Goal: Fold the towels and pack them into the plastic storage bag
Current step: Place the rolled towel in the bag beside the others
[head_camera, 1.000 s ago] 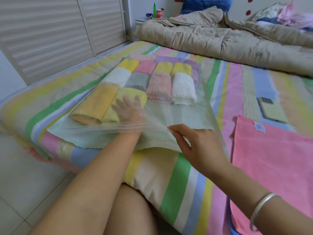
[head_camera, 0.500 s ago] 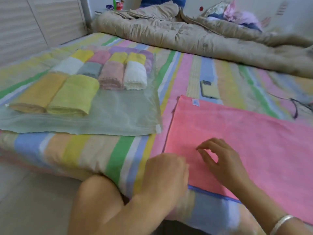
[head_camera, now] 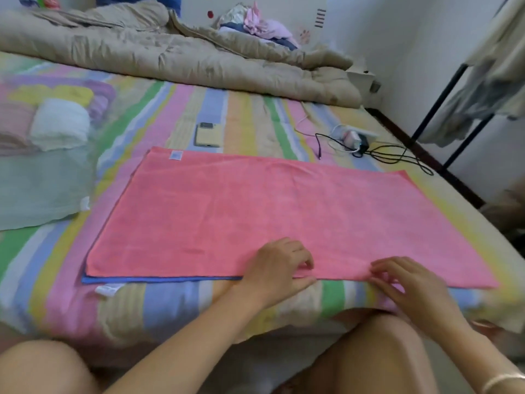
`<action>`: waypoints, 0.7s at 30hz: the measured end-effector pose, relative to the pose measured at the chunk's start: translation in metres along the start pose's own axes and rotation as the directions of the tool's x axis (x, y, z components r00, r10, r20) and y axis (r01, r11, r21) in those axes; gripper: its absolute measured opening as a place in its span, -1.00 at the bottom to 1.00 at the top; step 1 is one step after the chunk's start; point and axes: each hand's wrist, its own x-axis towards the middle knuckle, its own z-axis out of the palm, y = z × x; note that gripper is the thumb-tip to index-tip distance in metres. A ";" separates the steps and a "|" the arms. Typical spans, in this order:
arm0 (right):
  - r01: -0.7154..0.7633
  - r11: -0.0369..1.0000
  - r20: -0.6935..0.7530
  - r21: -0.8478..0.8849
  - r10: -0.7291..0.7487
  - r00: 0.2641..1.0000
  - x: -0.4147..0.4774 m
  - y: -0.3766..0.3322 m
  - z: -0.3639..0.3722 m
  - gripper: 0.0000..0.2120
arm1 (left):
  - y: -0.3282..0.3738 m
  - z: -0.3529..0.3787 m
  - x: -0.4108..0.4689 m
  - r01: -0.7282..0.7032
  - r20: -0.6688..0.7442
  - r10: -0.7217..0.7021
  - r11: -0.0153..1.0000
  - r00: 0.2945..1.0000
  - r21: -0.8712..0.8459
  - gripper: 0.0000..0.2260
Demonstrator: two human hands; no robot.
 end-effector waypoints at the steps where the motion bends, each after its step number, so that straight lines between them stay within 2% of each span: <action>1: 0.050 0.998 -0.019 -0.042 -0.051 0.999 -0.003 0.010 -0.002 -0.48 | -0.002 0.001 0.001 -0.004 0.006 0.004 1.000 1.000 0.025 -0.81; 4: 0.138 0.984 -0.052 -0.111 -0.144 0.988 -0.009 0.029 -0.004 -0.64 | -0.006 0.001 0.001 -0.030 0.005 0.029 0.997 1.000 0.073 -0.84; 7: 0.151 0.967 -0.085 -0.203 -0.171 0.982 -0.010 0.042 -0.002 -0.72 | -0.005 0.002 0.000 -0.020 -0.013 0.021 0.994 1.000 0.108 -0.82; 11: 0.111 0.946 -0.080 -0.305 -0.142 0.987 -0.009 0.052 -0.002 -0.79 | 0.002 0.004 0.000 0.040 -0.078 -0.031 0.991 0.996 0.125 -0.81; 14: 0.022 0.942 -0.071 -0.336 -0.049 0.996 -0.011 0.060 -0.002 -0.74 | 0.002 0.008 0.000 0.083 -0.091 -0.073 0.990 0.993 0.113 -0.81; 17: -0.054 0.919 -0.133 -0.390 0.002 0.991 -0.010 0.066 -0.005 -0.87 | 0.001 0.010 -0.001 0.112 -0.090 -0.103 0.988 0.991 0.103 -0.81; 21: -0.068 0.910 -0.201 -0.409 -0.017 0.979 -0.009 0.066 -0.008 -0.76 | 0.003 0.009 -0.001 0.136 -0.089 -0.130 0.988 0.988 0.075 -0.79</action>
